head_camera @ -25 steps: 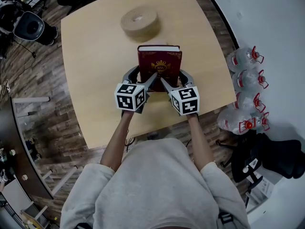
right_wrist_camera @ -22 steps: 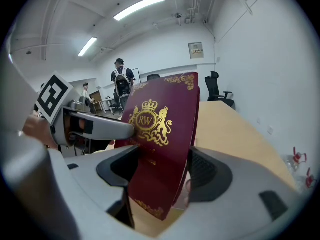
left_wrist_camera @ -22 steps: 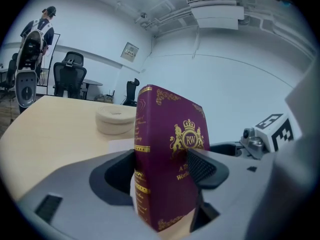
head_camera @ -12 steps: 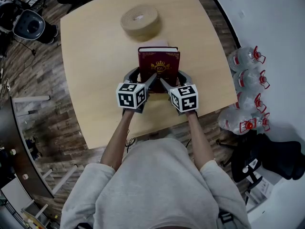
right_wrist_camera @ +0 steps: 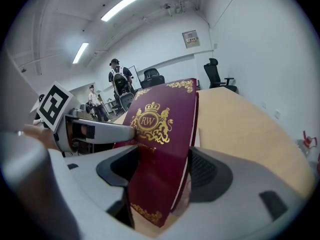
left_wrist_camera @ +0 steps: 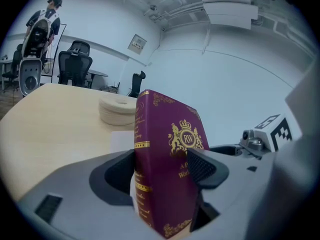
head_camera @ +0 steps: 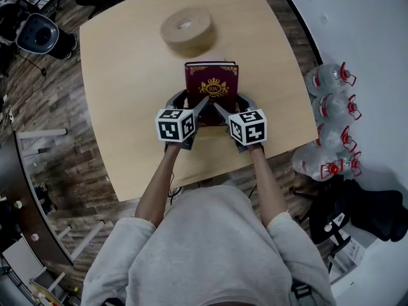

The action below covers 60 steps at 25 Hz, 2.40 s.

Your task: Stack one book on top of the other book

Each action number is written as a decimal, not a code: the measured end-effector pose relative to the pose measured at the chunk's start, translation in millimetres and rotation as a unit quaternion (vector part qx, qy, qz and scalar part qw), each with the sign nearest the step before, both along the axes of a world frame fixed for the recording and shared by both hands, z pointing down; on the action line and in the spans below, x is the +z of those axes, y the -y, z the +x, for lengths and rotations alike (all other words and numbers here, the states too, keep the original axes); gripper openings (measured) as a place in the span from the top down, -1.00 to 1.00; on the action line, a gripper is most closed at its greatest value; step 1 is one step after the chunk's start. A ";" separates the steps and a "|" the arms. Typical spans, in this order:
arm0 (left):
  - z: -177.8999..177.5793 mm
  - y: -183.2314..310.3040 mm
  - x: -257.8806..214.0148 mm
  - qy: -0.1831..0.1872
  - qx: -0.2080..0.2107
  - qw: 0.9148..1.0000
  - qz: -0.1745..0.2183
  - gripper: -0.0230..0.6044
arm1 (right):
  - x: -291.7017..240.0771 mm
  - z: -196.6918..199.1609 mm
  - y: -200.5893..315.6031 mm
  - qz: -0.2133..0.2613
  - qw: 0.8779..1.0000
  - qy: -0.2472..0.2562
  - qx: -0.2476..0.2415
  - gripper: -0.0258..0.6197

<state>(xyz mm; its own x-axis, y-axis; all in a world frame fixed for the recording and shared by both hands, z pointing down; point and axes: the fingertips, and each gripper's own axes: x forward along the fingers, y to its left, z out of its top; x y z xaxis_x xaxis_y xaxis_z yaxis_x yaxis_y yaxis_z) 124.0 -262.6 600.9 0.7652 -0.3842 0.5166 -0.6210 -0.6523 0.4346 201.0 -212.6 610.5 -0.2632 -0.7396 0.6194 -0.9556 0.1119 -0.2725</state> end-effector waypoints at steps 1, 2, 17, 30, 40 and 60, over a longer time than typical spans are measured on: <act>0.4 0.9 1.6 0.000 -0.001 1.000 -0.002 -0.15 | 1.2 0.5 0.9 -0.002 1.000 0.003 0.000 -0.04; 0.9 2.0 3.4 0.000 -0.002 1.000 -0.005 -0.16 | 2.7 1.1 2.1 -0.004 1.000 0.006 0.000 -0.04; 7.6 20.1 28.6 0.003 -0.017 0.999 -0.037 -0.16 | 21.7 7.9 19.9 -0.032 0.999 0.039 0.005 -0.03; 8.6 29.8 51.0 0.006 -0.033 0.997 -0.066 -0.18 | 39.1 10.0 29.6 -0.059 0.997 0.055 0.011 -0.02; 9.1 30.3 59.9 0.016 -0.039 0.996 -0.074 -0.18 | 46.5 11.0 29.7 -0.069 0.995 0.068 0.017 -0.02; 0.6 38.2 44.0 0.033 -0.017 0.999 -0.034 -0.18 | 31.8 22.0 33.3 -0.033 0.999 0.031 0.029 -0.01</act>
